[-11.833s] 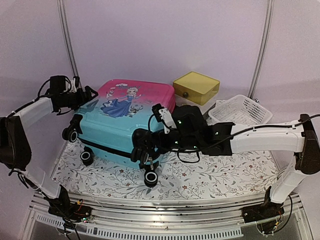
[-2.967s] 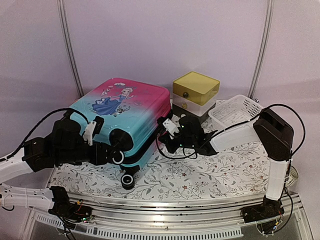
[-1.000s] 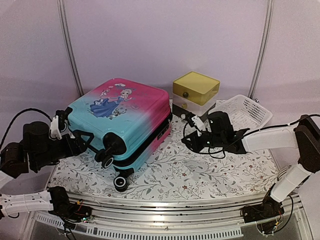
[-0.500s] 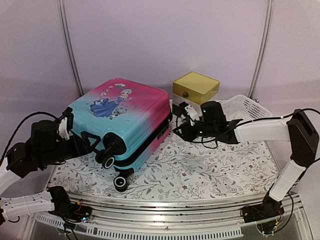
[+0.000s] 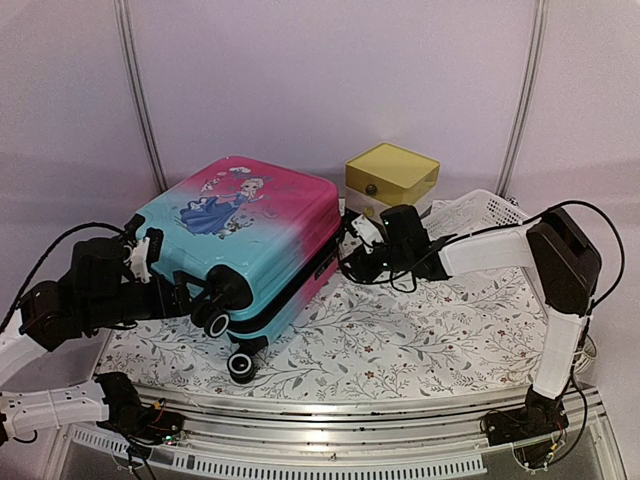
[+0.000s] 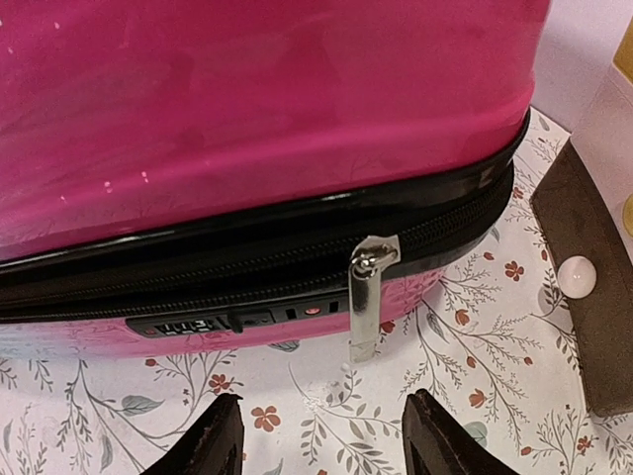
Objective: Open, take out, and arrange the luggage
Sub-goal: Pick up the zipper from the luggage, then rotate the luggage at the center of the board.
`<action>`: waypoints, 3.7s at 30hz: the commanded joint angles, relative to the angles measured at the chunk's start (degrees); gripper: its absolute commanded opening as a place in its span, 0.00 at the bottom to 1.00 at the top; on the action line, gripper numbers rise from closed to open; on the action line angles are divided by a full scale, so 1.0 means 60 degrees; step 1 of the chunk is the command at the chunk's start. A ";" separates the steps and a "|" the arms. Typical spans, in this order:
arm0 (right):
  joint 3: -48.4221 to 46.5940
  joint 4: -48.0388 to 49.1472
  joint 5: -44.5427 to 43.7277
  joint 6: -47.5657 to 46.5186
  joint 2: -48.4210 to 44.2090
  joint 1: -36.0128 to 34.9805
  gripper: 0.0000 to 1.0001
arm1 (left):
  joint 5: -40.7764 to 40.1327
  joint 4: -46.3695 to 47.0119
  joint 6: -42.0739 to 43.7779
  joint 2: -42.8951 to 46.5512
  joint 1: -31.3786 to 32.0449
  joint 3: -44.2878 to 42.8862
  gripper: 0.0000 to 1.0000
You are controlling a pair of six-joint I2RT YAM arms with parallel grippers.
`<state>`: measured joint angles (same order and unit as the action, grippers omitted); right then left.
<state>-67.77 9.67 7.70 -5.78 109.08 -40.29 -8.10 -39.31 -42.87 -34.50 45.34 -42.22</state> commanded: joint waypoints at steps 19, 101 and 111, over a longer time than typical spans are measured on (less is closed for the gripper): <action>0.0156 0.2273 0.0510 -0.0617 0.0900 0.0524 0.69 | 0.0640 0.0914 0.0361 -0.0005 -0.0130 0.0653 0.98; -0.1364 0.1076 0.5668 0.0500 0.2067 0.1849 0.66 | -0.0267 0.0268 0.0126 0.0028 -0.0236 0.0357 0.97; -0.2064 0.1069 0.6566 0.0056 0.2682 0.1852 0.33 | -0.0240 0.0310 0.0164 -0.0047 -0.0236 0.0298 0.97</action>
<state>-78.50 16.58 43.70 -4.16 124.07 -29.45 -9.78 -38.39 -42.85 -34.52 44.64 -39.92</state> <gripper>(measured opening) 0.403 0.966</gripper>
